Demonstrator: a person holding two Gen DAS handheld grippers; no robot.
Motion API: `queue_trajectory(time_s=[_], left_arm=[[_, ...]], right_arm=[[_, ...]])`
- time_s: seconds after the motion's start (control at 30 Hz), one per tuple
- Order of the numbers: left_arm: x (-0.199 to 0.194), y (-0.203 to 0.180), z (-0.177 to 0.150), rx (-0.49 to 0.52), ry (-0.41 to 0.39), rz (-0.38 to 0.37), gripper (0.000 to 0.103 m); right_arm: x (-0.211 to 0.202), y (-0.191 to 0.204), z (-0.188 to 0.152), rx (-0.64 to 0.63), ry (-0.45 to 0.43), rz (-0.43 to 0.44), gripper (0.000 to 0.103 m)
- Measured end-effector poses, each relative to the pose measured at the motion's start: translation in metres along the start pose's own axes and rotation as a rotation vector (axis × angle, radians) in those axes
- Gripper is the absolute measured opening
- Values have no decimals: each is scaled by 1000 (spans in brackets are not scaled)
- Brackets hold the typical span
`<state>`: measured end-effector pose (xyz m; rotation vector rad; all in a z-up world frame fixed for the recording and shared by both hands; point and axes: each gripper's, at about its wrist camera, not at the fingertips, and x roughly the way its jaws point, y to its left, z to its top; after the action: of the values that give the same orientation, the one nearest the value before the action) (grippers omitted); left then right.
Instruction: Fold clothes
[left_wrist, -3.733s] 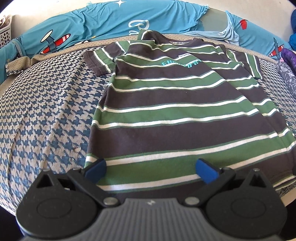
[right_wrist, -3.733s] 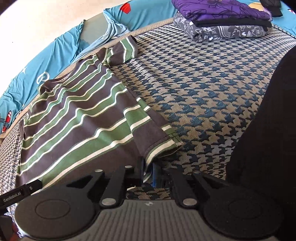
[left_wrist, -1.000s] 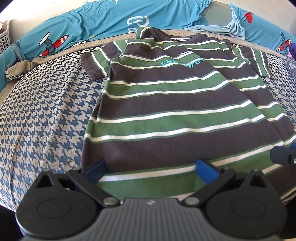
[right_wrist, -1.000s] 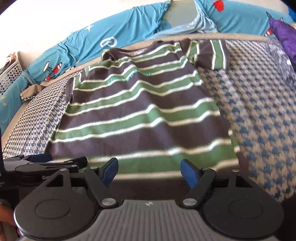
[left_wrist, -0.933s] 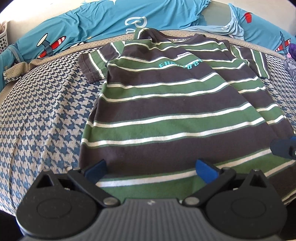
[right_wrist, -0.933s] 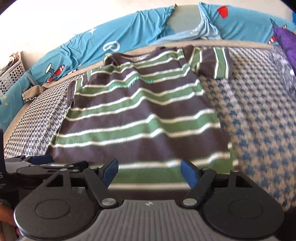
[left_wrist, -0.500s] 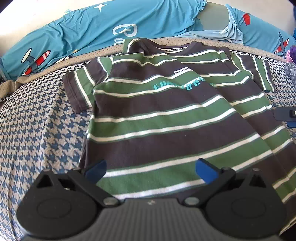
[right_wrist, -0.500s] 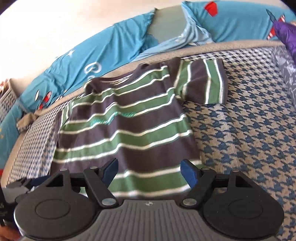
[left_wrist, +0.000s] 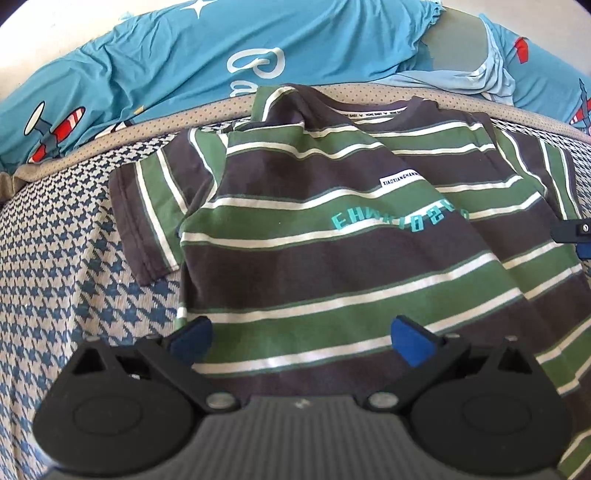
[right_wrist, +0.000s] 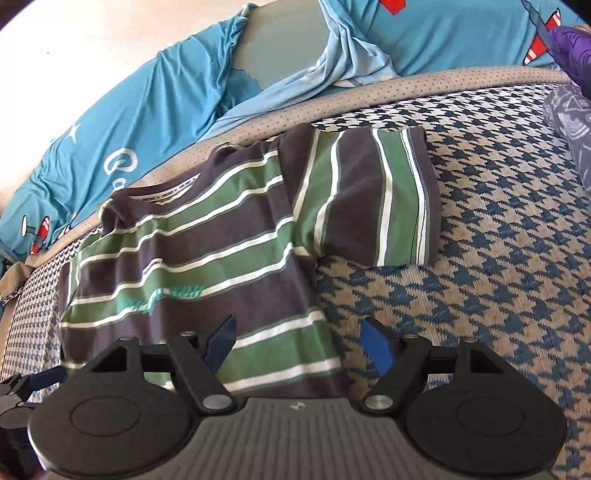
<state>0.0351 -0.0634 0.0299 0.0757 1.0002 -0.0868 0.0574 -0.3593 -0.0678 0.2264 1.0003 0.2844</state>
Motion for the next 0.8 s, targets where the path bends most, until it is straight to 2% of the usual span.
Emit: queue_trajectory(time_s=[0.27,0.4,0.6,0.67,0.8], left_arm=[[4,-6,11,26,-21,-11,103],[8,-5,12,-4,-1,-34,103],[14,2,11,-48,15,-17,103],[18,3,11,-60,27,-18,103],[23,3,10,-60,31,-6,103]], right_arm=[[19,-6,12,27,-17,13,71],[25,-1,15,23,-42,14,69],[34,7,17,9,-98,1,62],[36,8,18,11,-116,-5,55],[38,7,18,9,-143,-48,25]])
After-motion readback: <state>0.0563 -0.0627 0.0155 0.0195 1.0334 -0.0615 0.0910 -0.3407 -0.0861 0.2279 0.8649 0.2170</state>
